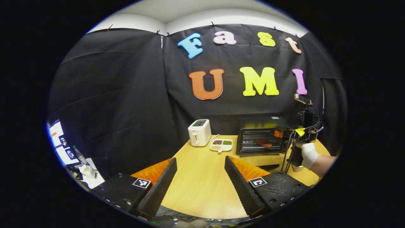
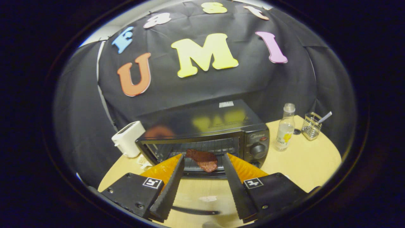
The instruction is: Open the electric oven with the left hand, put the food in, and close the electric oven.
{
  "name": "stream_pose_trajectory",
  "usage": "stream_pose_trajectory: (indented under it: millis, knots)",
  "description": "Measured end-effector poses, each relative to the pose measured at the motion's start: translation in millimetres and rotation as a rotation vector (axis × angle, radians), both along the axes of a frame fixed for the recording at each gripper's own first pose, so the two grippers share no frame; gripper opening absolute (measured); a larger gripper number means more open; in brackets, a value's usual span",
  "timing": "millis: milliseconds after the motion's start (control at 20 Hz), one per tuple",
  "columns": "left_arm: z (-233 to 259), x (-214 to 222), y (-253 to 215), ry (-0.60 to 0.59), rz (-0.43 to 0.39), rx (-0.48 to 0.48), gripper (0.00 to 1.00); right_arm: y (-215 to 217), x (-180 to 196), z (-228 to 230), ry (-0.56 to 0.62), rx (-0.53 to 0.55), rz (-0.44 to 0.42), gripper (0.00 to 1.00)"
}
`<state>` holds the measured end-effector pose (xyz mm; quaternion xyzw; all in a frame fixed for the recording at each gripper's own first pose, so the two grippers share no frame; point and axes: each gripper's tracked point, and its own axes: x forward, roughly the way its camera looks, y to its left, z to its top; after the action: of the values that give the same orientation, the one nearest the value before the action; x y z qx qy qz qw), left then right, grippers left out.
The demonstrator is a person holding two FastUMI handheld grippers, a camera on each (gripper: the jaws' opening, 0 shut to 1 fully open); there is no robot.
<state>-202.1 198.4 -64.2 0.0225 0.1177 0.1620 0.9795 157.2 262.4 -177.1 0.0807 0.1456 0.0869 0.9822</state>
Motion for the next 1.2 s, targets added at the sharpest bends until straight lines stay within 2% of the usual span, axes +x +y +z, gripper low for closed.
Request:
stream_pose_trajectory:
  millis: [200,250,300,450,600,800,1000,1200]
  knots:
    - [9,-22,-29,-0.072,-0.045,-0.028,0.97,-53,-62,65,-0.104,-0.102,0.026,0.83]
    - [10,-24,-36,-0.092,-0.058,-0.033,0.97,-68,-77,82,-0.122,-0.105,0.027,0.88]
    - [11,-24,-43,-0.103,-0.067,-0.035,0.96,-89,-91,95,-0.139,-0.118,0.009,1.00]
    - [4,-18,-63,-0.110,-0.086,-0.056,0.97,-142,-124,133,-0.196,-0.160,-0.025,1.00]
    - [-8,4,-100,-0.093,-0.151,-0.069,0.97,-190,-148,160,-0.271,-0.182,-0.047,1.00]
    - [-31,43,-152,-0.034,-0.183,-0.075,0.96,-248,-156,160,-0.273,-0.191,-0.038,1.00]
    - [-72,73,-193,0.068,-0.136,-0.117,0.96,-304,-164,148,-0.259,-0.213,0.006,1.00]
    - [-104,95,-218,0.152,-0.097,-0.137,0.97,-338,-172,135,-0.196,-0.173,0.057,1.00]
